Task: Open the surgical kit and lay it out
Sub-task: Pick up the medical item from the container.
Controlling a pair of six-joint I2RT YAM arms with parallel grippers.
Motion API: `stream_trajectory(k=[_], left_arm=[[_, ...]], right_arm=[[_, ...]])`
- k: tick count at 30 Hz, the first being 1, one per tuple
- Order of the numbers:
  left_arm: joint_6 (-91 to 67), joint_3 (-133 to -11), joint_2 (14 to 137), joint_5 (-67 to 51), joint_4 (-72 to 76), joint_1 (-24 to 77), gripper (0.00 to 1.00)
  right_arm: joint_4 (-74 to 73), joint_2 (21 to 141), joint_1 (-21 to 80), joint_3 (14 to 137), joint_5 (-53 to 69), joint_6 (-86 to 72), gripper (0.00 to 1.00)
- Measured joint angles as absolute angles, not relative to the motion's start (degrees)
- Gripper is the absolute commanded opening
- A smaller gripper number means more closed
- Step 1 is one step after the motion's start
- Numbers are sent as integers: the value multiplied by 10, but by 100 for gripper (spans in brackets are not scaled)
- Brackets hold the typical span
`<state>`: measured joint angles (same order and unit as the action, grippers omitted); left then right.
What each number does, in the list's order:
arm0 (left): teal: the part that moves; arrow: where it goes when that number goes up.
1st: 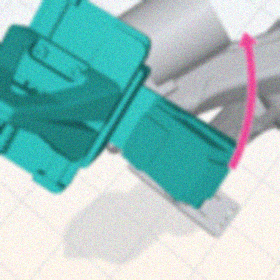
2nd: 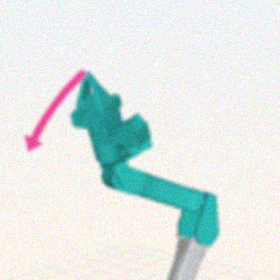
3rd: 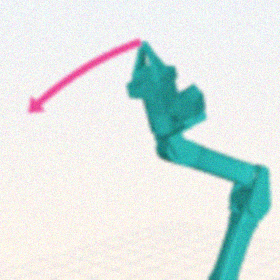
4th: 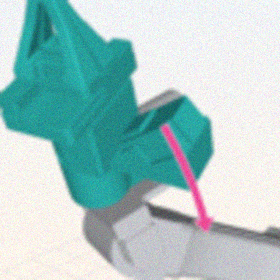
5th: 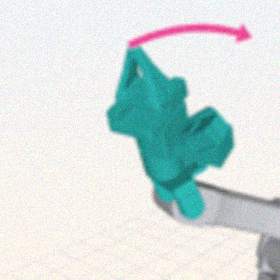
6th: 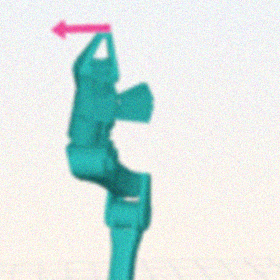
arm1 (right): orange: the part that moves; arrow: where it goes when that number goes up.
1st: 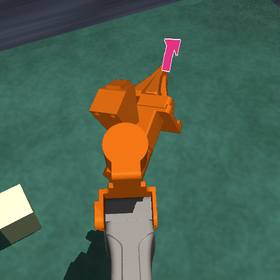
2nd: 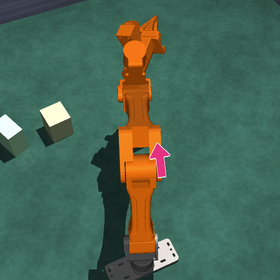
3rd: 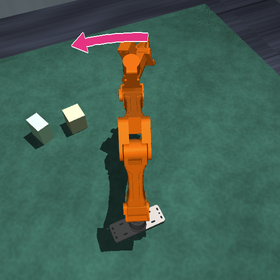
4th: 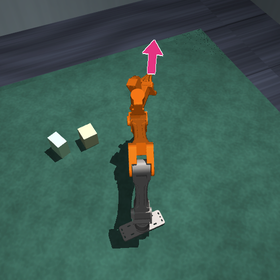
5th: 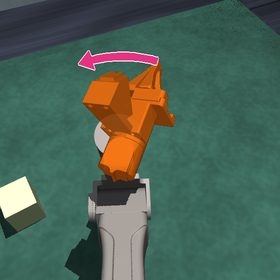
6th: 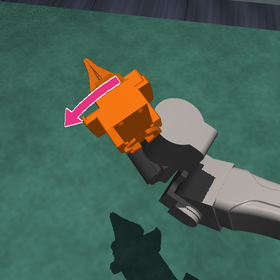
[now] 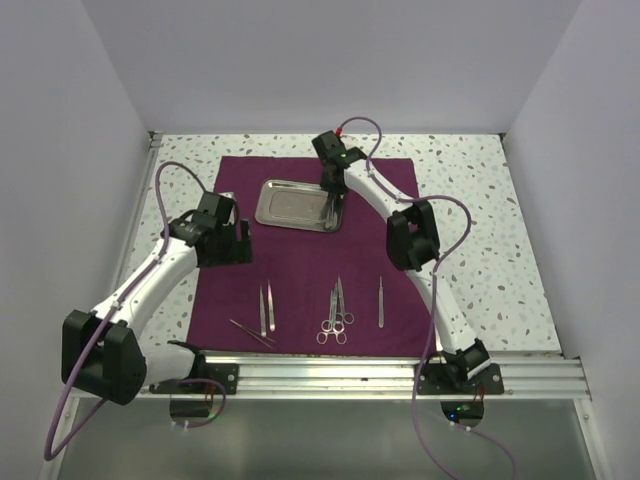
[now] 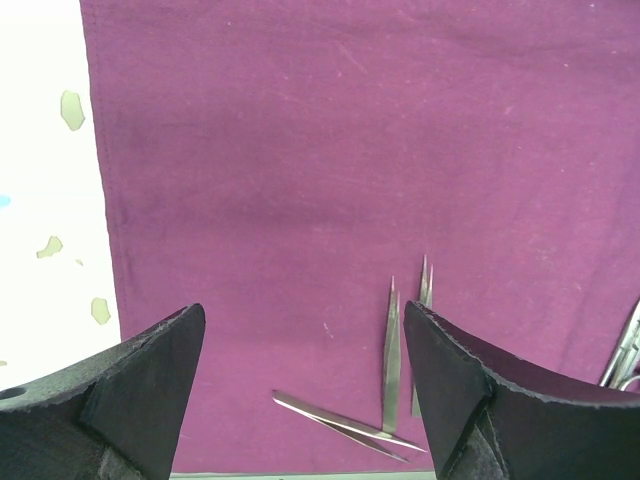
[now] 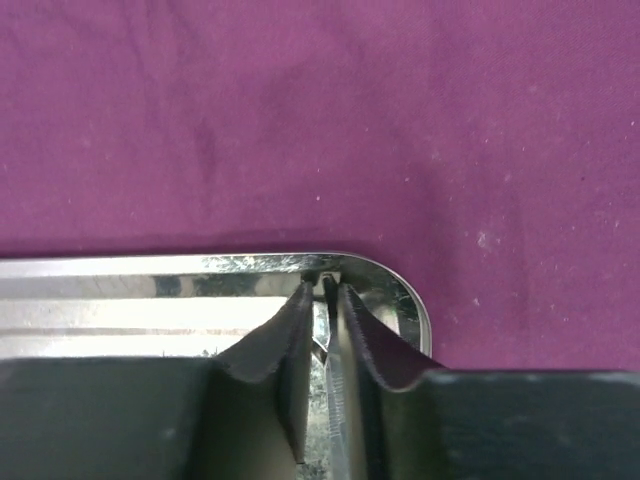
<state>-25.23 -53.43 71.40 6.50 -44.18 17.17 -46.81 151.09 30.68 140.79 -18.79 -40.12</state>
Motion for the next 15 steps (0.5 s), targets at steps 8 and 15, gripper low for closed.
stream_trajectory(k=[8,15], left_arm=[[-238,-542,728,69,-441,164,84],[-231,-551,733,69,-442,161,84]], right_arm=[[-468,1517,305,1417,-185,-410,0],[-464,1516,304,1417,-184,-410,0]])
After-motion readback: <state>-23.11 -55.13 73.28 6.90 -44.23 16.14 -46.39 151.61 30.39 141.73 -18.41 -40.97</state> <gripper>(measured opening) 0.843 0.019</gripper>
